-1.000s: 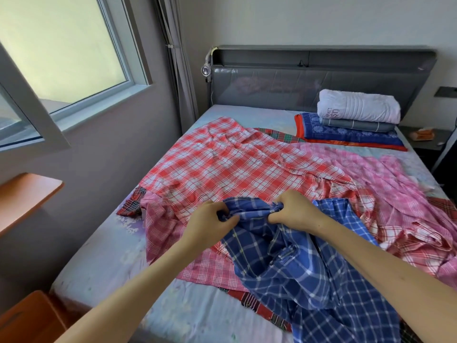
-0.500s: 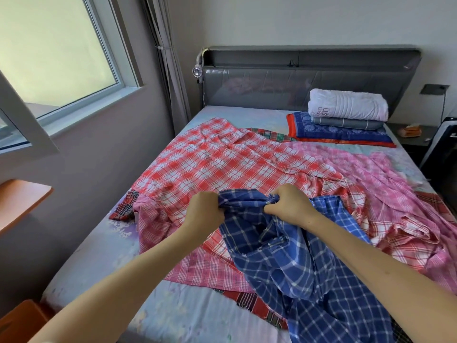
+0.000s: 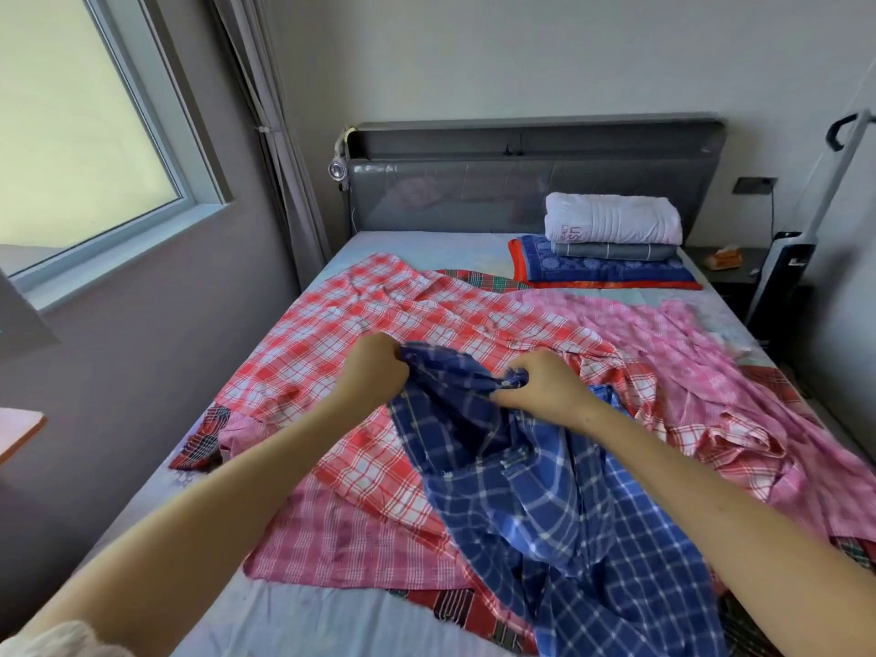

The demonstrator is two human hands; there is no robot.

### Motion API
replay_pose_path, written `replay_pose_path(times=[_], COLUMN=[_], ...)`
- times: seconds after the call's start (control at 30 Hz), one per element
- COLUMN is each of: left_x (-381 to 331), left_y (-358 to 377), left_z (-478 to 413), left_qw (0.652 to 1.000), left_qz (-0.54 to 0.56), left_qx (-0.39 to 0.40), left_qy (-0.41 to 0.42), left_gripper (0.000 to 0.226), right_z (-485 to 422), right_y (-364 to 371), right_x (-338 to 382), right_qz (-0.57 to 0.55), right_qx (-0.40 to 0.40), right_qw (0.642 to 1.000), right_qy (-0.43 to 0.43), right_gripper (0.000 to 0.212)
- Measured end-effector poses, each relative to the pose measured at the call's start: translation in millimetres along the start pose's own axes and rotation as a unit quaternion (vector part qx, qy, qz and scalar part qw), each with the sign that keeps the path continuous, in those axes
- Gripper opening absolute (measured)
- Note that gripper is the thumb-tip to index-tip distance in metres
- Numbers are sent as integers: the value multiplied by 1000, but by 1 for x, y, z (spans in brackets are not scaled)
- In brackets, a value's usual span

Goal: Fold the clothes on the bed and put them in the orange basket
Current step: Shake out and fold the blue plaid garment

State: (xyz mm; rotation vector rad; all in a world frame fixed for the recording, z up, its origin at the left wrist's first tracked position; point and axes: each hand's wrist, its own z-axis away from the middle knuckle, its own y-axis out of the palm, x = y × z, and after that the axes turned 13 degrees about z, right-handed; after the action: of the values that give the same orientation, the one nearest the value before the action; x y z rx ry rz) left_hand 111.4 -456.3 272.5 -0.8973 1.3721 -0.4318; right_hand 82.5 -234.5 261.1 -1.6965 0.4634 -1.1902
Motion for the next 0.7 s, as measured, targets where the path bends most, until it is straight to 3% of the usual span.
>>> replay_pose_path(times=[0.07,0.27,0.33,0.4,0.5,0.57,0.7], left_x=[-7,-20,-27,-41,-64,-75,-86], left_y=[-23,-85,-99,-108,-113,-118,-127], left_z=[-23,-80,-94,-105,-119,-125,-139], left_qw=[998,985,981,982,984,985,989], left_qz=[13,41,47,37,-5,-38,-69], left_qx=[-54,-168,-187,-186,-167,-148,-111], left_qy=[7,4,5,18,63,74,63], left_gripper=[18,15,18,22,21,2,5], right_z=[1,14,14,11,7,10,6], right_y=[-24,-107,-134,-160,-194,-216,-252], right_x=[-8,-45,-62,-74,-83,-83,-81], right_qz=[-31,-140,-196,-243,-305,-341,-282], right_qx=[-31,-155,-204,-228,-168,-106,-81], right_qw=[999,977,956,939,936,934,956], right_qy=[7,42,77,88,51,16,3], right_gripper=[29,28,40,70,93,94,87])
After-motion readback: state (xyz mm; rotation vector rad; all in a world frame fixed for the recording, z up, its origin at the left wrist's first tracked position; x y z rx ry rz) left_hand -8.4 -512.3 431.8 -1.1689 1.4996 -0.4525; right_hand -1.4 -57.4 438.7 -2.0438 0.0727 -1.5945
